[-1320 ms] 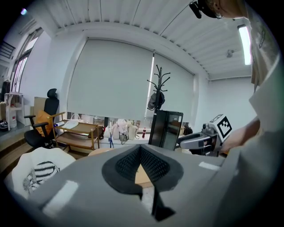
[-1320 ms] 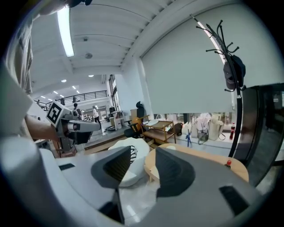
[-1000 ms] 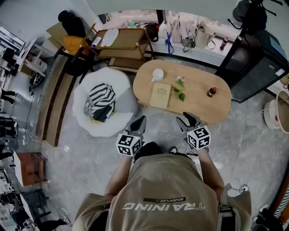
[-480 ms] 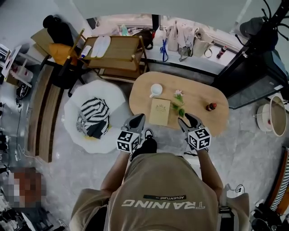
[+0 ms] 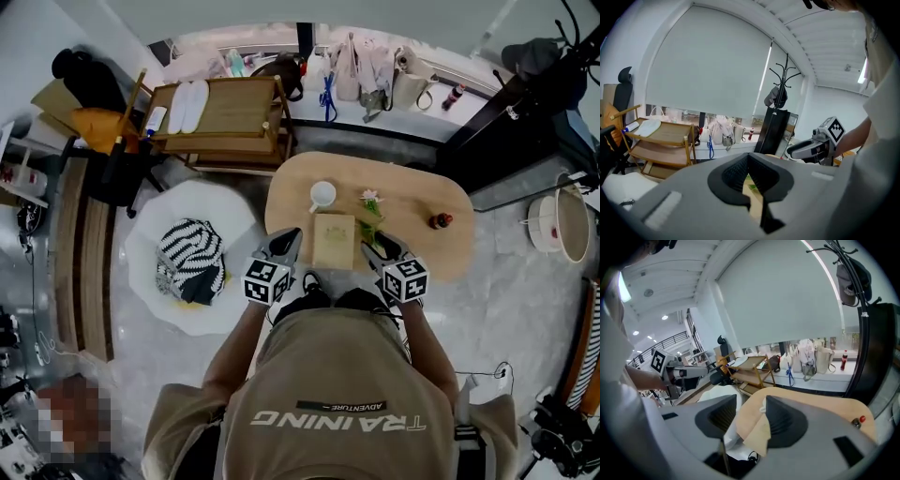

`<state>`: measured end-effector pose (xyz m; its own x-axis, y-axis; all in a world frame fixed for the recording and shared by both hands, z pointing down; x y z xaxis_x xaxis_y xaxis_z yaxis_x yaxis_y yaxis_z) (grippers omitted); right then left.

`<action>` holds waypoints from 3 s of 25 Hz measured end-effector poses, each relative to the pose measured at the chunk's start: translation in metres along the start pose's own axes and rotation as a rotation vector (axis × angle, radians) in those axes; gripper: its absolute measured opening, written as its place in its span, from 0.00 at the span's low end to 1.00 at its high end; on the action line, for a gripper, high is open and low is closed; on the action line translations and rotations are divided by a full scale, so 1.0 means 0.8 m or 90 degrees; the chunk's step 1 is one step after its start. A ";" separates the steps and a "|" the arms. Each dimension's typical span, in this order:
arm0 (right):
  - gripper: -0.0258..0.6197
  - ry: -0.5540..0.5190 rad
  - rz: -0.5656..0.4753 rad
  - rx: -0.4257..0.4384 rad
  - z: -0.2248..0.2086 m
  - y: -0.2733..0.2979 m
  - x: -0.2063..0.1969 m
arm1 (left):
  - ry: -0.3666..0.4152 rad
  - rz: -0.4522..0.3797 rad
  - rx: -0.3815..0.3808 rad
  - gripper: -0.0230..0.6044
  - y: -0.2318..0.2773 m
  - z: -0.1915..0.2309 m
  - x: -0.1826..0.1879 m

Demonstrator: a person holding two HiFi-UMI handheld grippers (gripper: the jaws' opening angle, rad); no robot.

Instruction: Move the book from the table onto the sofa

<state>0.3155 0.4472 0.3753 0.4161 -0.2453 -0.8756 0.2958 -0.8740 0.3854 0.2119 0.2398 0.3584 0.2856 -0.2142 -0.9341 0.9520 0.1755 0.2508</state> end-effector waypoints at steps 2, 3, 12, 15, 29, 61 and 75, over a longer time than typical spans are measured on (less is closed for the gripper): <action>0.30 0.007 0.015 -0.001 -0.013 0.005 -0.004 | -0.008 0.019 -0.006 0.05 0.015 0.003 -0.013; 0.30 0.011 0.023 -0.001 -0.020 0.008 -0.007 | -0.012 0.030 -0.009 0.05 0.023 0.004 -0.020; 0.35 0.095 0.148 0.021 -0.093 0.056 -0.120 | -0.089 0.116 0.000 0.05 0.076 0.013 -0.101; 0.36 0.129 0.193 0.014 -0.120 0.079 -0.173 | -0.174 0.152 -0.050 0.06 0.104 0.013 -0.158; 0.37 0.284 0.263 -0.016 -0.161 0.180 -0.360 | -0.331 0.316 0.053 0.23 0.168 0.108 -0.418; 0.38 0.314 0.212 0.055 -0.163 0.216 -0.407 | -0.487 0.280 0.040 0.23 0.179 0.108 -0.473; 0.37 0.240 0.232 0.059 -0.164 0.199 -0.389 | -0.471 0.300 0.014 0.23 0.167 0.083 -0.471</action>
<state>0.3459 0.4392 0.7471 0.7625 -0.3873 -0.5183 0.0041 -0.7981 0.6025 0.2385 0.2801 0.7610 0.6407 -0.6935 -0.3296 0.7164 0.3856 0.5814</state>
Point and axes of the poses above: the fingertips, and each gripper's own axes: y forward along the fingers, z to its left, x out of its top, the point moved 5 cm from there along -y, backward along the fingers, and after that the axes turned 11 degrees about -z, right-handed, at the moved point
